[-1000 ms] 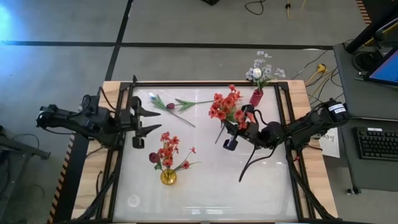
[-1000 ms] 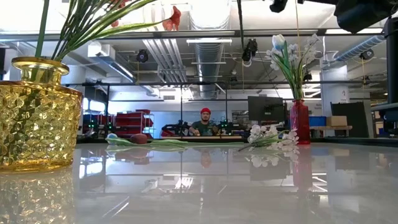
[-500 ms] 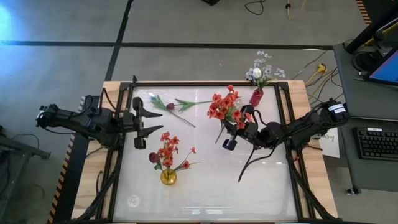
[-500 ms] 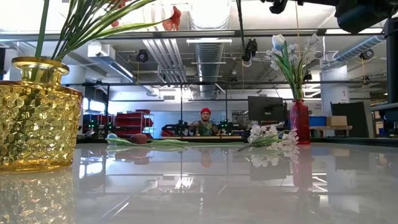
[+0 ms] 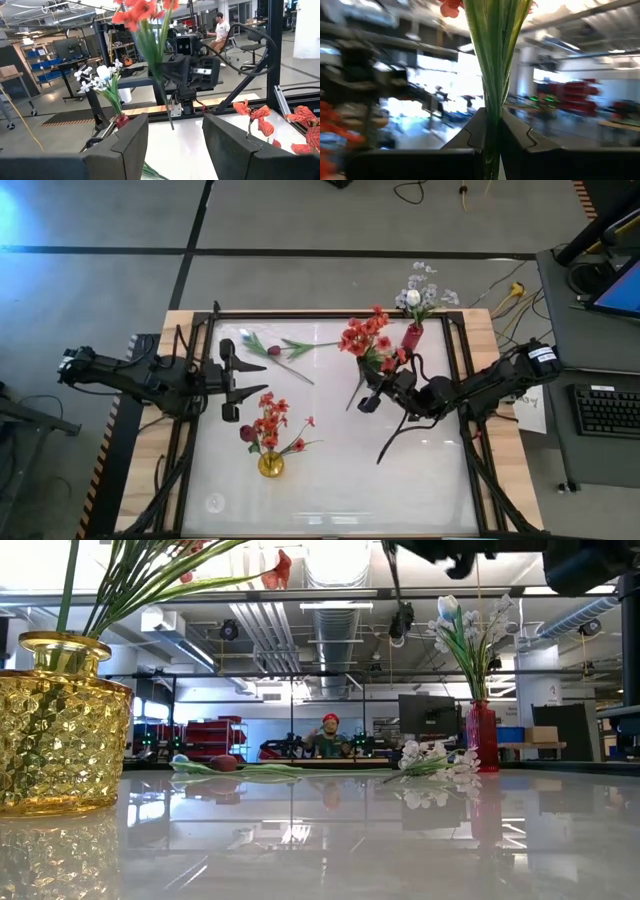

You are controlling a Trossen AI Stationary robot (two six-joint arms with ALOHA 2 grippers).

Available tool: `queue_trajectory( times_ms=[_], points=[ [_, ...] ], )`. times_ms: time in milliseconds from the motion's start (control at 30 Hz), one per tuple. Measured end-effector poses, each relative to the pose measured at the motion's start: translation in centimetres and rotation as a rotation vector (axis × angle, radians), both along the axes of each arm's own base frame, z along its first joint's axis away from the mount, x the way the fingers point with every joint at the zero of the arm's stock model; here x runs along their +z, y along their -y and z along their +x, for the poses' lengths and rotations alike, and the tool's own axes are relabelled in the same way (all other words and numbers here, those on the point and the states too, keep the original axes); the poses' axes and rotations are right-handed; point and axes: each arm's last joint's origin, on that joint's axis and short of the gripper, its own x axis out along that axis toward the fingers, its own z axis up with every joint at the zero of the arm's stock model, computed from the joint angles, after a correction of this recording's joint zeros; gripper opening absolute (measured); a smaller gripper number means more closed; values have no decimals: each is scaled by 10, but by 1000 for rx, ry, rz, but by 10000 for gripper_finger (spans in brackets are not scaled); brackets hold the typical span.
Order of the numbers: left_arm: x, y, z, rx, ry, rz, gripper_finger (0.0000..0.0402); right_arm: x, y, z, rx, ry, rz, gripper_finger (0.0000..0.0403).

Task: Sort flowers into vase by color
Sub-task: Put the orange flowers into the yellow vase

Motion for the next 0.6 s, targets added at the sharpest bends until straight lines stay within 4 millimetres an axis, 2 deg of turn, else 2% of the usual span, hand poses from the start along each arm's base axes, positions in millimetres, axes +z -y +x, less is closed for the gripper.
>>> queue_trajectory(
  times_ms=[200,400,600],
  points=[
    [1,0,-2,1,7,0,173,-6,7,-17,-181,-52,55,27],
    [2,-1,-3,9,7,14,173,-13,17,-37,-449,-145,172,27],
    [0,-1,-2,29,-4,17,173,-16,19,-47,-411,-106,187,27]
  ],
)
